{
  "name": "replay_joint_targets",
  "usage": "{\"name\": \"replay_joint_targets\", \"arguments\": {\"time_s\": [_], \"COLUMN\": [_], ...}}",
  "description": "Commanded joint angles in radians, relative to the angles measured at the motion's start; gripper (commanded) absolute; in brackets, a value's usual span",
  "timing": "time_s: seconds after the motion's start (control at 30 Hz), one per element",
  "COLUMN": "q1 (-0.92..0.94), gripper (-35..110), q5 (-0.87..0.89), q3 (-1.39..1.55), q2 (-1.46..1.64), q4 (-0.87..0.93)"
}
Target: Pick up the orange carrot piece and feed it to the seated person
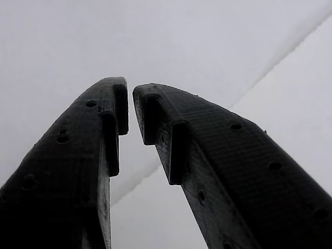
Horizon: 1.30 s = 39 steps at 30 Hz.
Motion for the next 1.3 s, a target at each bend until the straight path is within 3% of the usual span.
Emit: {"name": "replay_joint_targets", "arguments": {"time_s": [0.0, 0.27, 0.57, 1.27], "q1": [0.0, 0.006, 0.012, 0.454], "gripper": [-3, -3, -3, -3], "q5": [-0.014, -0.012, -0.006, -0.02], "q3": [-0.089, -0.104, -0.341, -0.923], "q2": [0.006, -0.037, -0.301, -1.065], "q4": [0.015, 0.015, 0.015, 0.015]}}
